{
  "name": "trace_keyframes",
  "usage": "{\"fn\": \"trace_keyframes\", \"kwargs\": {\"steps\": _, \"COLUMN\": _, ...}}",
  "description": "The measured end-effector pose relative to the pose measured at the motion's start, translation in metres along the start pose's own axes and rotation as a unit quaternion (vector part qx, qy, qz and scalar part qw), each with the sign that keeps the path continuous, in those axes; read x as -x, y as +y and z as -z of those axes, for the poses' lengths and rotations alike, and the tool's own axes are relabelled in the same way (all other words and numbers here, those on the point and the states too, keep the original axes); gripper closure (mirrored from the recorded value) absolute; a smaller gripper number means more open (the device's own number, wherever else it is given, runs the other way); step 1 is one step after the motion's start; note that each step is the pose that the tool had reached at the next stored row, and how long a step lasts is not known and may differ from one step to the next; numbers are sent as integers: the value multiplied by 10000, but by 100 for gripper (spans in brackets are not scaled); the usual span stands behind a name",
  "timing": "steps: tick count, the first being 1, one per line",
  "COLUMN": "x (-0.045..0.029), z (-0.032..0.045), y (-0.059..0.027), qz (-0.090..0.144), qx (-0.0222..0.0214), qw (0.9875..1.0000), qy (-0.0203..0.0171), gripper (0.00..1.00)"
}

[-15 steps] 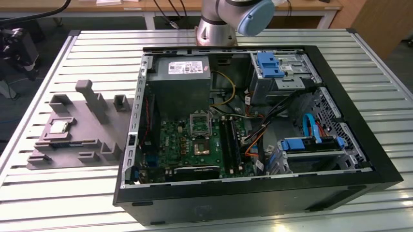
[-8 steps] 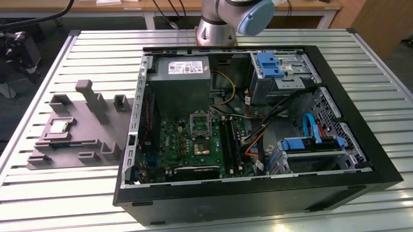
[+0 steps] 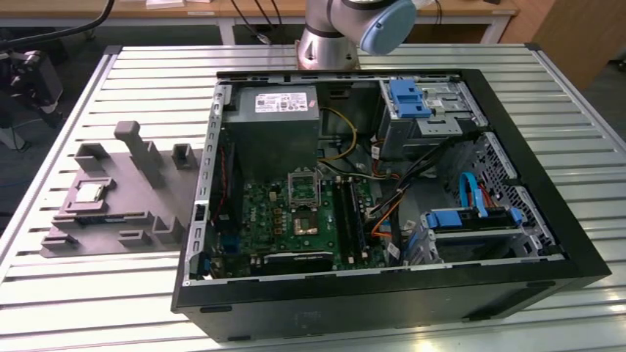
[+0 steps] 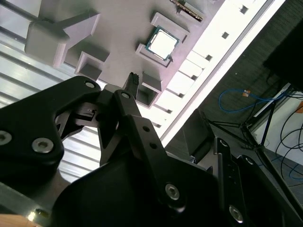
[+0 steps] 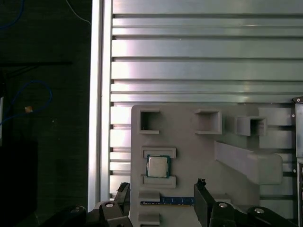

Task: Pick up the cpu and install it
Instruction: 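Pick up the cpu and move it towards the insertion slot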

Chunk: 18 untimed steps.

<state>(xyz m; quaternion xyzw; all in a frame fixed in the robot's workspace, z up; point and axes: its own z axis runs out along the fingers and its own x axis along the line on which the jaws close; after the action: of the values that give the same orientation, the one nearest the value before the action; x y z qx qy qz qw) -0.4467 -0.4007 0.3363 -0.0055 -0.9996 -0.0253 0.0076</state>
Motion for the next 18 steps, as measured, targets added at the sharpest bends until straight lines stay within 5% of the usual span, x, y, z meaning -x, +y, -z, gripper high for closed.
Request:
{"fn": "trace_keyframes", "kwargs": {"steps": 7, "x": 1, "z": -33, "y": -19, "qz": 0, "qx": 1, "qw": 10000, "qy": -2, "gripper": 35}}
{"fn": "trace_keyframes", "kwargs": {"steps": 9, "x": 2, "z": -109, "y": -27, "qz": 13, "qx": 0, "qw": 10000, "qy": 1, "gripper": 35}}
{"fn": "trace_keyframes", "kwargs": {"steps": 18, "x": 2, "z": -124, "y": -28, "qz": 204, "qx": -3, "qw": 9998, "qy": 10, "gripper": 35}}
